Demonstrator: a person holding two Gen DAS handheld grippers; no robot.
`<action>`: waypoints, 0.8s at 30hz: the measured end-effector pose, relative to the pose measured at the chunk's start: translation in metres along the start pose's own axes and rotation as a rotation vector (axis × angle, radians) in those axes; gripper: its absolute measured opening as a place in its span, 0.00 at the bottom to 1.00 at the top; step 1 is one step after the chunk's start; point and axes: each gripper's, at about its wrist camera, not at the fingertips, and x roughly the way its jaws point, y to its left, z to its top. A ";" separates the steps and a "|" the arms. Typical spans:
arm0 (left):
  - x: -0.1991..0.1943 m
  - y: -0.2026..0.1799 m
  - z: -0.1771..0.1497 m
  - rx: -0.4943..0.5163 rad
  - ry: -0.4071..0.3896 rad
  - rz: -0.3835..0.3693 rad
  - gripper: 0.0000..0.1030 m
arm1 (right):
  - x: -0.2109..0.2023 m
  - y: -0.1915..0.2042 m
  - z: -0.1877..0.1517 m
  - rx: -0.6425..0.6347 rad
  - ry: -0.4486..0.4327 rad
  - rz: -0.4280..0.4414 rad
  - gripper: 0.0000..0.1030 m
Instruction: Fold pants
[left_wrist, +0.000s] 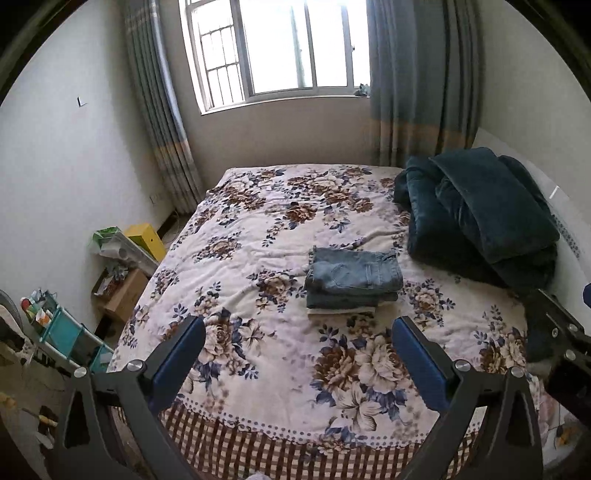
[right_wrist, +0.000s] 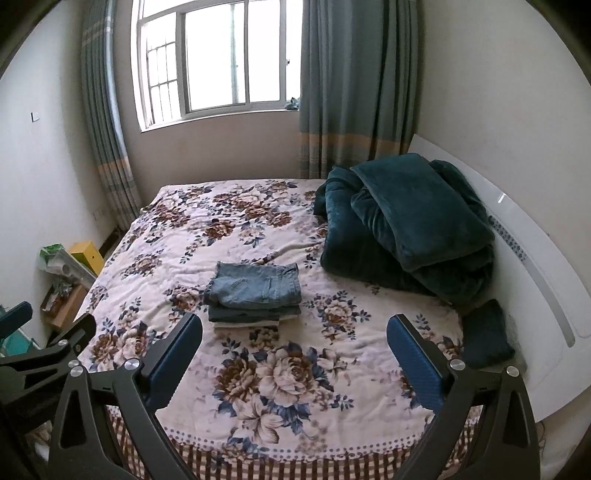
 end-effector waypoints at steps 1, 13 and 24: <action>0.000 0.000 0.000 -0.002 0.001 0.004 1.00 | 0.002 0.001 -0.001 -0.001 0.003 0.004 0.99; 0.001 0.004 0.005 -0.004 -0.013 0.015 1.00 | 0.017 0.010 -0.007 -0.001 0.019 0.038 0.99; -0.001 0.004 0.006 -0.011 -0.018 0.014 1.00 | 0.018 0.012 -0.010 -0.007 0.016 0.042 0.99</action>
